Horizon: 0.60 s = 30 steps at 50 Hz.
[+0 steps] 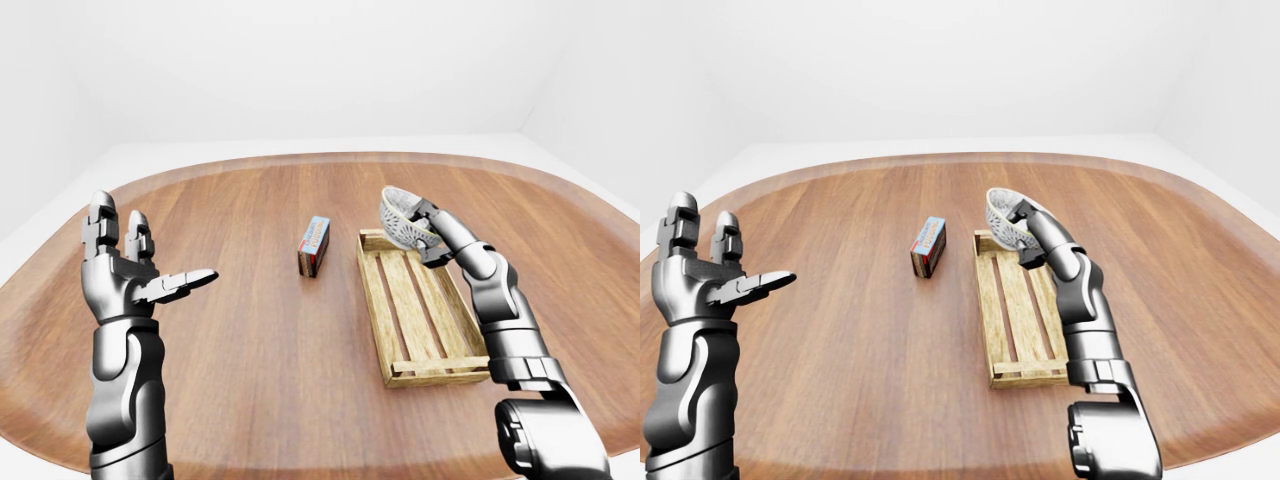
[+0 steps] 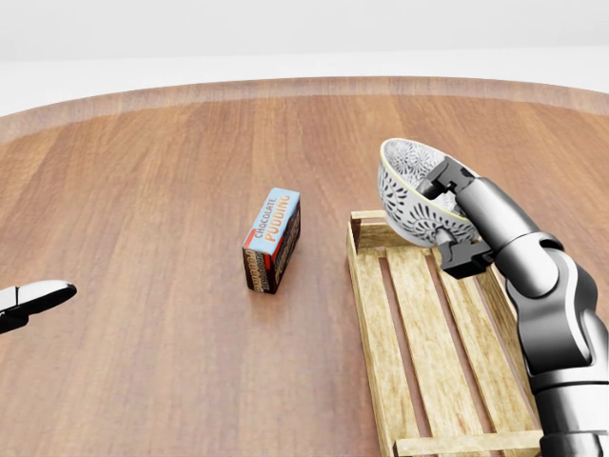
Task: Pick up the bowl on the left and put it in the tray.
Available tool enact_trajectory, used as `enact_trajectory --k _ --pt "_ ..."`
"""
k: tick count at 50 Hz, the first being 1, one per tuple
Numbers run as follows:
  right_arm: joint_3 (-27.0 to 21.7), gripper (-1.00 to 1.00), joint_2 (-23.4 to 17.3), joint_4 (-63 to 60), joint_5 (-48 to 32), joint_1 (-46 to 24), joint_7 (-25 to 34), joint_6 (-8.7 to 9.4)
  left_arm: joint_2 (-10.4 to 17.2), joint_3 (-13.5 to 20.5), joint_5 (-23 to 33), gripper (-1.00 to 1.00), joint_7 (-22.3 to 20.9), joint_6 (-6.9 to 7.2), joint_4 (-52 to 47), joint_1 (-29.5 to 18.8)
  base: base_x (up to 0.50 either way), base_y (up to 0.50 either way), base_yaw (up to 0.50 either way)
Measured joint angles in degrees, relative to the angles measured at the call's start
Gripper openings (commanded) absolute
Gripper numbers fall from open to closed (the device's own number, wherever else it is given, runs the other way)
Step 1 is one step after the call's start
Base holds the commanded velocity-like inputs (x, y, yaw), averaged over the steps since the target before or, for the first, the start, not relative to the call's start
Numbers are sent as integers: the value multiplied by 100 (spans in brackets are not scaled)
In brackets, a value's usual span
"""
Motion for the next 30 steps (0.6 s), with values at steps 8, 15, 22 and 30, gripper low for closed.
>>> enact_trajectory --k 8,15,22,30 --pt "10 -100 -76 689 123 -12 -393 0 6 -4 1 100 2 0 32 -8 0 0 0" --pt "60 -100 -90 1192 166 -37 -628 0 13 0 -8 100 1 0 34 -13 0 0 0" --pt "109 -100 -67 1547 225 -36 -814 0 16 7 -19 100 0 0 19 -10 0 0 0" --pt "169 -100 -32 1801 222 -47 -949 0 12 7 -23 100 3 0 -19 -3 0 0 0"
